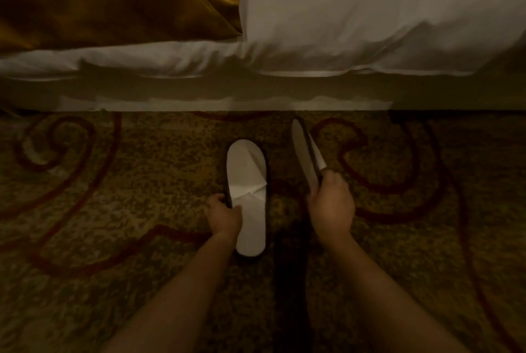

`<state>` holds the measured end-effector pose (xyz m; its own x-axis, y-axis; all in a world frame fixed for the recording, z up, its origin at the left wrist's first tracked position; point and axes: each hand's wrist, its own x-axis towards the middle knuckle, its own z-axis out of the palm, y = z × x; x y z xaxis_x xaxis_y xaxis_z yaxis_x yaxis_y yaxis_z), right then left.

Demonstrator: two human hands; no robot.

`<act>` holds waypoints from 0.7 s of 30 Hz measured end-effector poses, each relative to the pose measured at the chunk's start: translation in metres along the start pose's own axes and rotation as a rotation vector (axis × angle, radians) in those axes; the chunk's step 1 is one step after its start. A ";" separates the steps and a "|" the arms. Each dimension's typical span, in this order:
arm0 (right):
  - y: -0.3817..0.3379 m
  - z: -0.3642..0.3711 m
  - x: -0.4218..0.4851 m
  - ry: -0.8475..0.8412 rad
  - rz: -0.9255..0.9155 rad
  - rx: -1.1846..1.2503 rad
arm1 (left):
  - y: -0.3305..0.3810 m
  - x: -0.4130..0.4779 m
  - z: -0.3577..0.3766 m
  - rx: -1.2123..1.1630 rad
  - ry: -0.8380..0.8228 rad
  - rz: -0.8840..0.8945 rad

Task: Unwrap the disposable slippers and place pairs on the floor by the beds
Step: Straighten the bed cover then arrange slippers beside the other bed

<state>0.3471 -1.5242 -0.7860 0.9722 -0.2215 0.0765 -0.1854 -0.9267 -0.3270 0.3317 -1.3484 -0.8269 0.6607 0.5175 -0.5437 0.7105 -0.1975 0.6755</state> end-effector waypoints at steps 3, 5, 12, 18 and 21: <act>-0.012 0.010 -0.007 -0.172 -0.131 -0.301 | -0.004 -0.002 0.002 0.029 -0.027 0.006; -0.021 0.021 -0.017 -0.198 -0.149 -0.367 | -0.006 -0.004 0.003 0.048 -0.048 0.005; -0.027 0.051 -0.024 -0.321 -0.117 -0.253 | -0.010 0.010 -0.003 -0.058 -0.156 -0.097; -0.061 0.062 -0.039 -0.561 -0.167 0.070 | -0.011 0.013 -0.022 -0.346 -0.280 -0.202; -0.068 0.060 -0.034 -0.728 -0.135 0.107 | -0.015 0.016 -0.040 -0.468 -0.301 -0.219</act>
<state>0.3355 -1.4354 -0.8233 0.8413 0.1837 -0.5085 -0.0787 -0.8889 -0.4513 0.3224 -1.3044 -0.8256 0.5991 0.2323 -0.7663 0.7008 0.3108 0.6421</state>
